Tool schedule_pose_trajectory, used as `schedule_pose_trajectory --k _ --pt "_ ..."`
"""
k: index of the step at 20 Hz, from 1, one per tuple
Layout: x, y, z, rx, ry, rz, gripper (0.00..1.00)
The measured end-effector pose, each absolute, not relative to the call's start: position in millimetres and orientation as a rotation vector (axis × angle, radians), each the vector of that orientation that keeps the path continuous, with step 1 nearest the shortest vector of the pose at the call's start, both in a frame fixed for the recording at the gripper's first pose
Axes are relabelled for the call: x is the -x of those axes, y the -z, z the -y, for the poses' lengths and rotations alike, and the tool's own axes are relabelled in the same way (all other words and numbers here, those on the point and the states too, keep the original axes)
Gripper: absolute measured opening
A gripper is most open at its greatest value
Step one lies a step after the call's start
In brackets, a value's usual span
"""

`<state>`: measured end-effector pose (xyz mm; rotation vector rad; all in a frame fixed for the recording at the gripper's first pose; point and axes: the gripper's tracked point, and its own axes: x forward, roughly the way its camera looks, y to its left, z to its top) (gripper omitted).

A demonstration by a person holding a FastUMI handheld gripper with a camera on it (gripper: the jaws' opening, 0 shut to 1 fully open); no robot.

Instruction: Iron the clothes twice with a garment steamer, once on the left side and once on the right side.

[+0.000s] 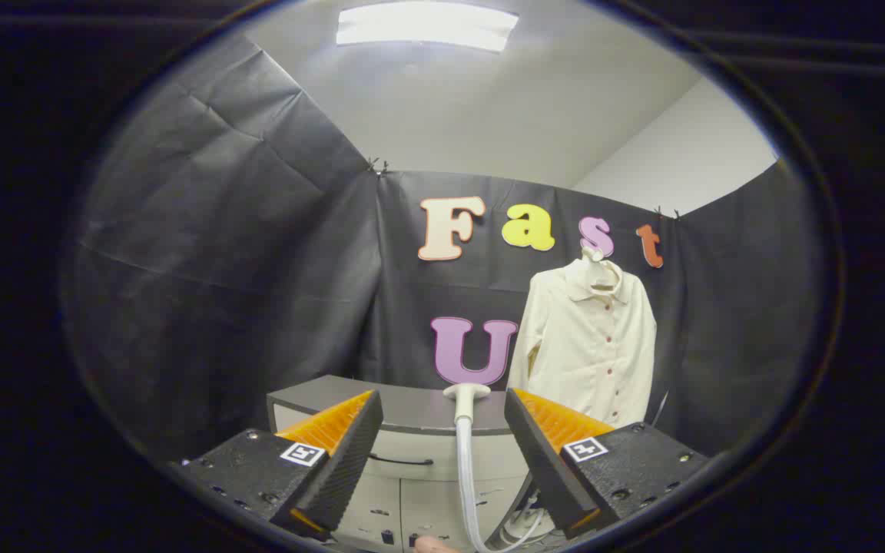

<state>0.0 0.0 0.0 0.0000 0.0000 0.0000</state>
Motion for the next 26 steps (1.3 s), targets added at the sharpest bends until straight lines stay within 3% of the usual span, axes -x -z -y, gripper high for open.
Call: schedule_pose_trajectory --k 26 --pt "-39 25 16 0.012 0.025 -0.021 0.97"
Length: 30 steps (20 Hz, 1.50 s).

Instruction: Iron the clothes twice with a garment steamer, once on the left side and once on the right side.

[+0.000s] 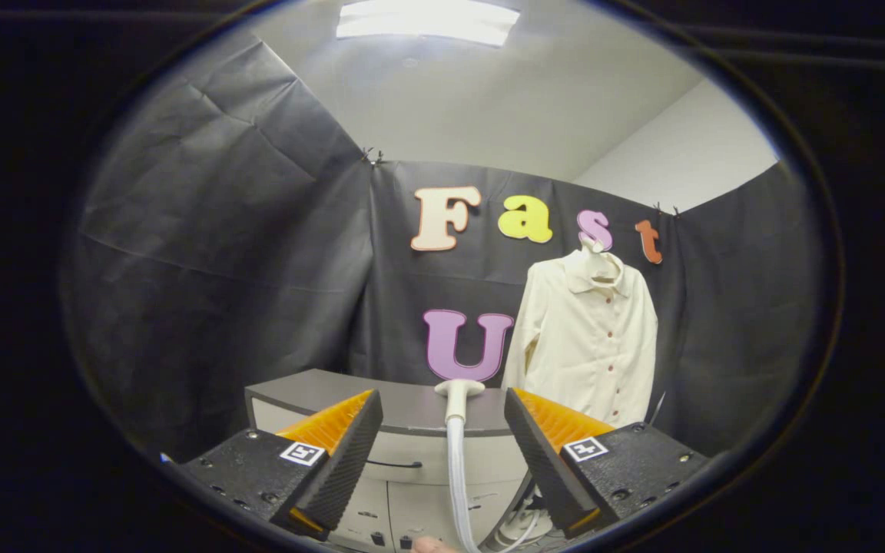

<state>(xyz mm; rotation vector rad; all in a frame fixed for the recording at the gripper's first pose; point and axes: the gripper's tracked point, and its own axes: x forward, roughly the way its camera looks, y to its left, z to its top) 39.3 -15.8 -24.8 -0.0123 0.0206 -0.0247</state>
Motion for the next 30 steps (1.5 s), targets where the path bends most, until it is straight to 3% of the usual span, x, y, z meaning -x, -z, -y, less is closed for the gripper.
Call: schedule_pose_trajectory --k 14,30 --pt "-133 53 32 0.026 0.037 -0.081 0.97" --pt "-248 157 32 -0.024 0.047 -0.338 0.97"
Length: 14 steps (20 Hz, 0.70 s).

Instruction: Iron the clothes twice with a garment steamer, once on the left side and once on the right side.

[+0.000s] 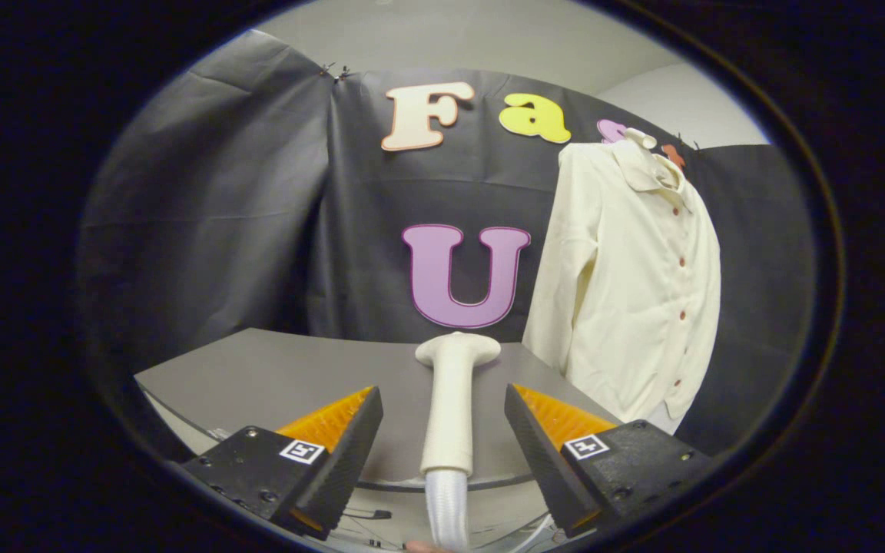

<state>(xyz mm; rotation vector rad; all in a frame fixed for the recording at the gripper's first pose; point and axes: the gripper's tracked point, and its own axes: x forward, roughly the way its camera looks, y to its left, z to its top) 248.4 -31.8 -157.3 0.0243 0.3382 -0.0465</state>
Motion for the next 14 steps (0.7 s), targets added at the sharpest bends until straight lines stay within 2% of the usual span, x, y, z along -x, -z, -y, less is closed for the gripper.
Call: schedule_pose_trajectory --k 5,9,12,14 --pt "-260 189 33 -0.031 0.062 -0.423 0.95" --pt "-270 205 34 -0.050 0.065 -0.473 0.84" --pt "-271 205 27 -0.054 0.045 -0.477 0.71" --pt "-265 201 30 -0.034 0.066 -0.472 0.51"
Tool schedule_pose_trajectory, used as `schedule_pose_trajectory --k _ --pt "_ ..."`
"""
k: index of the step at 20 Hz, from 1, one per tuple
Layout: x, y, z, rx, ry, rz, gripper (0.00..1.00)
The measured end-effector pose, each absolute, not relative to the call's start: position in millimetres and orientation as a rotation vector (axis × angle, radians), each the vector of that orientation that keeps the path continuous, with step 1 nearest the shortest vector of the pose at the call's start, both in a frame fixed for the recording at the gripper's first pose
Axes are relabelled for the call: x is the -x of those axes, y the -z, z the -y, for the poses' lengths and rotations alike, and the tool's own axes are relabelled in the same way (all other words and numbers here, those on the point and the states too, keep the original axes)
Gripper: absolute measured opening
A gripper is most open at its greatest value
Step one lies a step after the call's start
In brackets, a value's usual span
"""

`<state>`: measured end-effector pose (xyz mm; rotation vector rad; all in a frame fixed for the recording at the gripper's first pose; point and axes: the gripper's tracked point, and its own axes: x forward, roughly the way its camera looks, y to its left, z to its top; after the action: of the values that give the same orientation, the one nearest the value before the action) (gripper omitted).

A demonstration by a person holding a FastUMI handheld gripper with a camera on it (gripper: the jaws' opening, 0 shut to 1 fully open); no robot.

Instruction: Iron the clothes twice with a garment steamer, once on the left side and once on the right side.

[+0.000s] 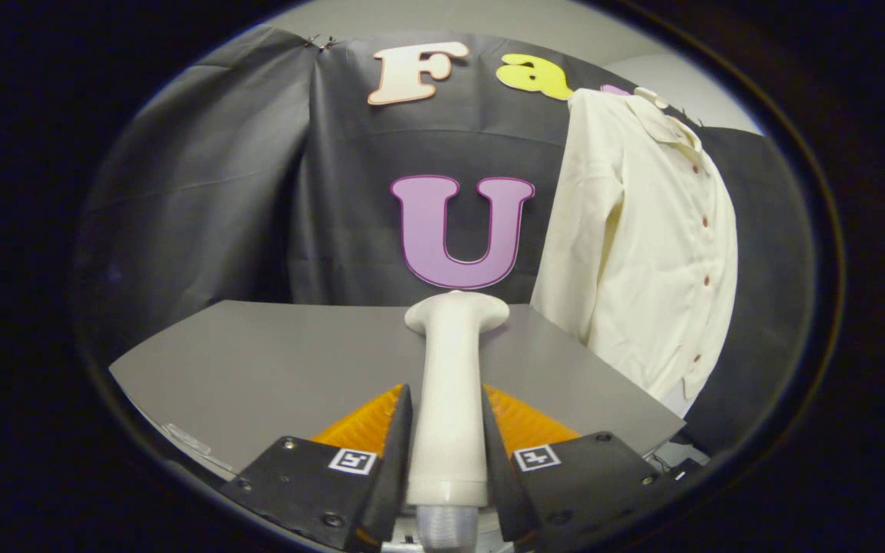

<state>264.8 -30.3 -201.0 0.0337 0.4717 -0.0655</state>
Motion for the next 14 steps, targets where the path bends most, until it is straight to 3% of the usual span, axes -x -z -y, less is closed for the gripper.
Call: schedule_pose_trajectory --k 2,14 --pt "-271 203 29 0.003 0.064 -0.455 0.43" --pt "-249 171 40 -0.091 0.051 -0.297 0.39"
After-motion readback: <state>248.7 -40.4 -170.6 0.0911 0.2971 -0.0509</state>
